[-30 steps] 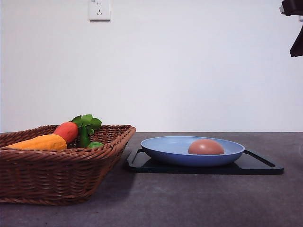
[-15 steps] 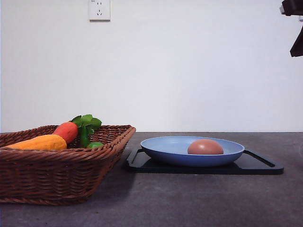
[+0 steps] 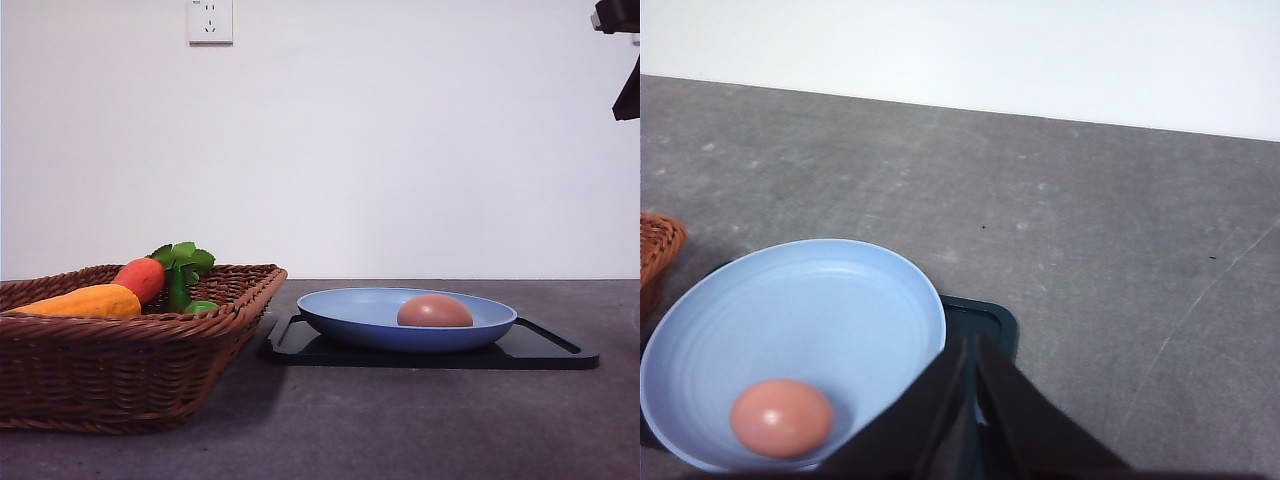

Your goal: Transfer egg from basket to plate and serve

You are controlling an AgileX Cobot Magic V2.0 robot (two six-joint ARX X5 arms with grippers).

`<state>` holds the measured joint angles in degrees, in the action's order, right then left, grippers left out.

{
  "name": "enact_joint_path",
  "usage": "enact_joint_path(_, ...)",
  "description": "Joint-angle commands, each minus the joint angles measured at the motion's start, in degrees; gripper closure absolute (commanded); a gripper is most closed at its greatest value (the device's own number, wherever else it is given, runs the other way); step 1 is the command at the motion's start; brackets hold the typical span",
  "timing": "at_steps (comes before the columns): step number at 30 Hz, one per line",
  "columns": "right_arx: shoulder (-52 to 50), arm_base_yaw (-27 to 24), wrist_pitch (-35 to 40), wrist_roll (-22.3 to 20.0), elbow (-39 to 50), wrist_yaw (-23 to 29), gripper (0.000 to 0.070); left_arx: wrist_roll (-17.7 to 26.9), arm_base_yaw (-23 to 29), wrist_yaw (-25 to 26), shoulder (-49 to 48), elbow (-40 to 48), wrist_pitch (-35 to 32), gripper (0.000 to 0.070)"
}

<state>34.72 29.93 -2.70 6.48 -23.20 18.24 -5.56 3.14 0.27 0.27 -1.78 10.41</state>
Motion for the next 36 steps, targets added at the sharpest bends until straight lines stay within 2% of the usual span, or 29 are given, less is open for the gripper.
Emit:
enact_joint_path(1,0.28,0.26,0.61,0.98,-0.59,0.24,0.07,-0.55,0.13,0.09,-0.11,1.31,0.29,0.07)
enact_joint_path(7,0.25,0.26,0.53,0.63,-0.57,0.26,0.07,-0.55,0.13,0.09,-0.11,1.31,0.29,0.07)
enact_joint_path(10,-3.26,-1.25,-0.59,-4.25,-0.42,1.95,0.07,-0.55,0.13,0.09,-0.11,1.31,0.29,0.07)
enact_joint_path(12,-7.0,-4.54,-1.12,-6.85,0.22,1.65,0.07,-0.55,0.13,0.09,-0.11,1.31,0.29,0.07)
enact_joint_path(13,-8.69,-6.47,-1.11,-7.28,0.71,-0.04,0.07,-0.55,0.13,0.09,-0.11,1.31,0.31,0.07)
enact_joint_path(17,-15.69,-17.09,-0.84,-7.36,3.74,-13.32,0.07,-0.55,0.13,0.09,-0.11,1.31,0.29,0.07)
enact_joint_path(20,-20.54,-23.73,-0.35,-7.32,6.6,-17.7,0.07,-0.55,0.13,0.09,-0.11,1.31,0.29,0.07)
enact_joint_path(23,-24.9,-27.6,-0.36,-7.11,9.89,-20.23,0.07,-0.55,0.13,0.09,-0.11,1.31,0.29,0.07)
enact_joint_path(26,-28.37,-28.97,-0.37,-7.08,13.21,-20.5,0.07,-0.55,0.13,0.09,-0.11,1.31,0.29,0.07)
enact_joint_path(36,-34.5,-29.05,-0.37,-6.48,22.37,-22.12,0.07,-0.55,0.13,0.09,-0.11,1.31,0.29,0.07)
